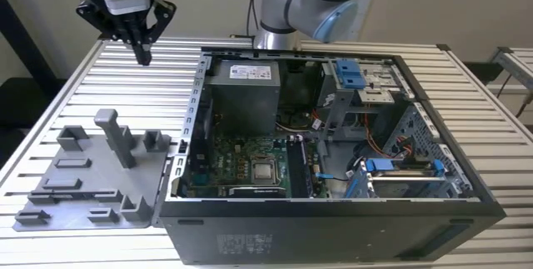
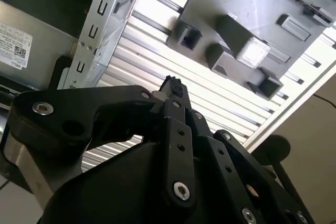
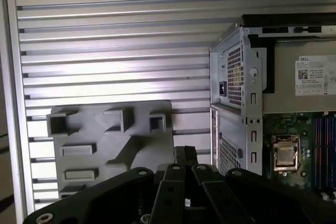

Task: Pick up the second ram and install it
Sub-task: 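Reach for the second ram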

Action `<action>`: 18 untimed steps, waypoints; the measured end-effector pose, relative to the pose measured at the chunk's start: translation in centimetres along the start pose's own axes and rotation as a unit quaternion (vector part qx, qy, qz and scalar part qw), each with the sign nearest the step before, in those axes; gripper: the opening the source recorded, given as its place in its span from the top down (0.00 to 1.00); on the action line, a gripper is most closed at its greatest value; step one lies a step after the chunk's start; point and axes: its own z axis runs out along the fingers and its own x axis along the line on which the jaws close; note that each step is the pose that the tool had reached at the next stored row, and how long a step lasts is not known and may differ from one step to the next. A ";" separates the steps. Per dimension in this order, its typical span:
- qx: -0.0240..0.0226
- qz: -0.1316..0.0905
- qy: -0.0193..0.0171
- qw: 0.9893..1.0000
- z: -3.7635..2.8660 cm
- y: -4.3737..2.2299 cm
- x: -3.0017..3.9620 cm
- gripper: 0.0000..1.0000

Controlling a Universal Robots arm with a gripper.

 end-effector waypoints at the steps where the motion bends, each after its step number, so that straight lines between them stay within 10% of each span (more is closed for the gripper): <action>1: 0.000 0.000 0.000 1.000 0.00 -0.02 0.22 0.89; 18: -0.001 0.000 0.000 1.000 0.11 -0.28 4.03 0.89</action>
